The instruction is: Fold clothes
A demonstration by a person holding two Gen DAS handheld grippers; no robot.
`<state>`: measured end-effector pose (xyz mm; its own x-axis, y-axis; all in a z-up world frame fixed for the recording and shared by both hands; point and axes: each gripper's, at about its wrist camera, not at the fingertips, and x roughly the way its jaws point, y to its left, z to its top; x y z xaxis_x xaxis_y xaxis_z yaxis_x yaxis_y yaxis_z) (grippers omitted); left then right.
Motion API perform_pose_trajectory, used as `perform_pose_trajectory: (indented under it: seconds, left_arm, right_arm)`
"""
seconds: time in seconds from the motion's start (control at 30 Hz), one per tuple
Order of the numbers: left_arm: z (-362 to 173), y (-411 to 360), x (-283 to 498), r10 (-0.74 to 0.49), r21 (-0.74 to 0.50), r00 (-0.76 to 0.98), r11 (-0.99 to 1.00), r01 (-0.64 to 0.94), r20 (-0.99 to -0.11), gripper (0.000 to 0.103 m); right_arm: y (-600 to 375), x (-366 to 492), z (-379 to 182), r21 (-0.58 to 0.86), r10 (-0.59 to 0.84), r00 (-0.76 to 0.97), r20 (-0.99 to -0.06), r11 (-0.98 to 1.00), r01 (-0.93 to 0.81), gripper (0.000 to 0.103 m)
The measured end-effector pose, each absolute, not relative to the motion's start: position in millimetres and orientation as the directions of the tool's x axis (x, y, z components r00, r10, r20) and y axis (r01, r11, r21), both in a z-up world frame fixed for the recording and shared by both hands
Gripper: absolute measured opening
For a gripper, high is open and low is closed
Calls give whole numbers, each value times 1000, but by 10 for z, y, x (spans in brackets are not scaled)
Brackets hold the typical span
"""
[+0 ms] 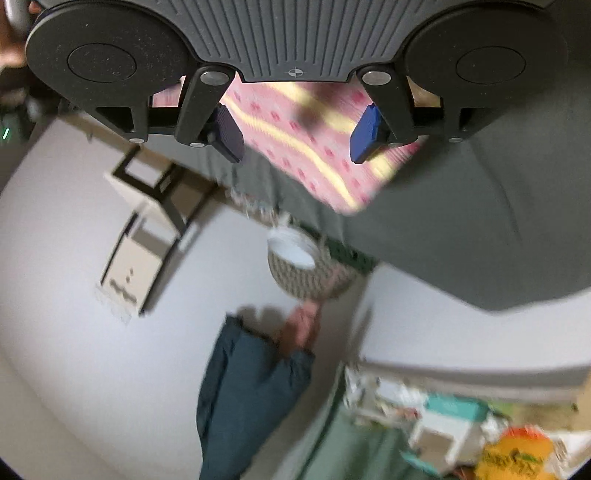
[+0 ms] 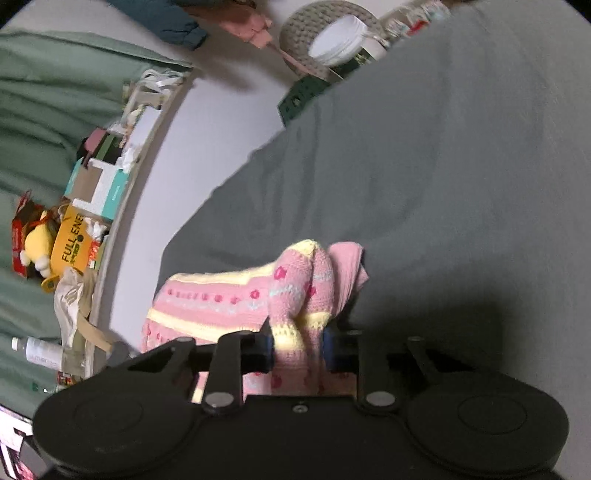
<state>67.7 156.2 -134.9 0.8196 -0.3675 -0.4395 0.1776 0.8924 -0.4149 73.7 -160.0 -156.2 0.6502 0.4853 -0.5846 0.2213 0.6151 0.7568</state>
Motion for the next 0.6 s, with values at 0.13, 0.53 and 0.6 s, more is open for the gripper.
perform_pose_trajectory:
  seconds: [0.13,0.53,0.6]
  left_arm:
    - [-1387,1463,695,-320,-349,822,924,159,-472,64]
    - [-1249,1284,599,-279,-184,831,959,216,-481,64]
    - [-1165,1247,561,-262,-147,837,965,217,-480,65]
  right_arm:
    - [-1557,781,-1274,720,466,690,-553,684,116,21]
    - [-1614,837,-1472,713,436,652,-620,660,236,54]
    - [-1617,705,-1330,705,434,678,-593,687,177,60]
